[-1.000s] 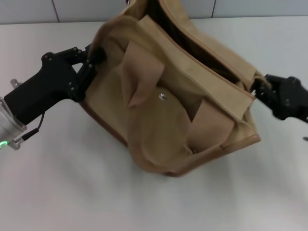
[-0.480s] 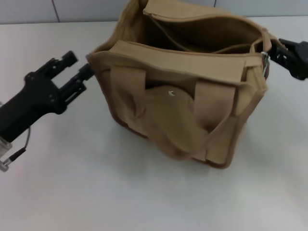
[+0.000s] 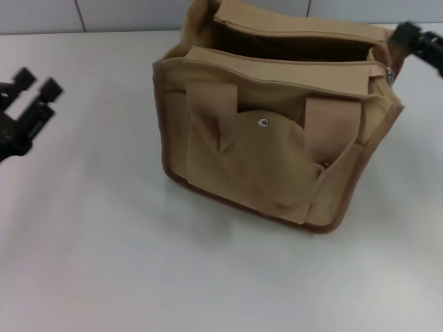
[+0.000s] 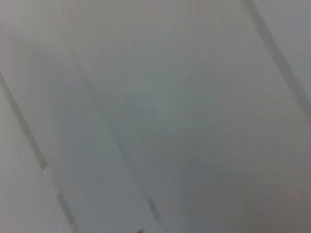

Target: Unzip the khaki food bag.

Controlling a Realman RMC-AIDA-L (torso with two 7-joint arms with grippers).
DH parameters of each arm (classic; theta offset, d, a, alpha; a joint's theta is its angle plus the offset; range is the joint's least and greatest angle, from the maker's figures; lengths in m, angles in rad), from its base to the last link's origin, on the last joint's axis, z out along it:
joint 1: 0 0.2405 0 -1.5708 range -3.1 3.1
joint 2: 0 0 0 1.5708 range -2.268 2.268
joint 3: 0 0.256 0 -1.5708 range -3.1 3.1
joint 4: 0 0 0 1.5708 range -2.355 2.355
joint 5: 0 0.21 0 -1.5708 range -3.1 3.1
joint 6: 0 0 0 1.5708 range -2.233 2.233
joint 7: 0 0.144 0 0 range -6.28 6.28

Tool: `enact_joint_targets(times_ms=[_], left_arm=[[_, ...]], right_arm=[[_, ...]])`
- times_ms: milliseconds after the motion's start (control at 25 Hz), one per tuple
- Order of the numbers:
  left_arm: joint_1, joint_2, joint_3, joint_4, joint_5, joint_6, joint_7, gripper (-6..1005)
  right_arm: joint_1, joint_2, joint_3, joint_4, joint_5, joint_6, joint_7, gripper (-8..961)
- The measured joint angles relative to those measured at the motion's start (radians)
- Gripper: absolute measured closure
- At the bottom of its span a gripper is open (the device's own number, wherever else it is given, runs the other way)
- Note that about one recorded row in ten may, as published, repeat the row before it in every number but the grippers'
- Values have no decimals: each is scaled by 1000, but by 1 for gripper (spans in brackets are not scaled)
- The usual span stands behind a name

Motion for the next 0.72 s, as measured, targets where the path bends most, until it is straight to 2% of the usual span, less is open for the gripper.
enact_joint_targets(times_ms=[160,320,440,520,600,720], left_arm=[[10,1,-56,5,1,-15,-18,410],[13,17,-63,6,5,-30,-56,413],[22,15,-103,6,0,-47,-90,412],[29,14,-123,12,4,-48,-106,412],[34,22,-97,47,41,-25,-112,412],[37,61,-11,142,143,44,-128,405]], right_arm=[[-34,5,76,0,34,-62,-9,572],[-57,11,81,0,73,-142,-34,401],[-56,11,66,1,69,-258,-63,266],[-50,6,20,2,52,-363,-98,265],[-46,2,-47,-4,37,-437,-137,263],[-35,0,-165,-13,-1,-477,-183,262]])
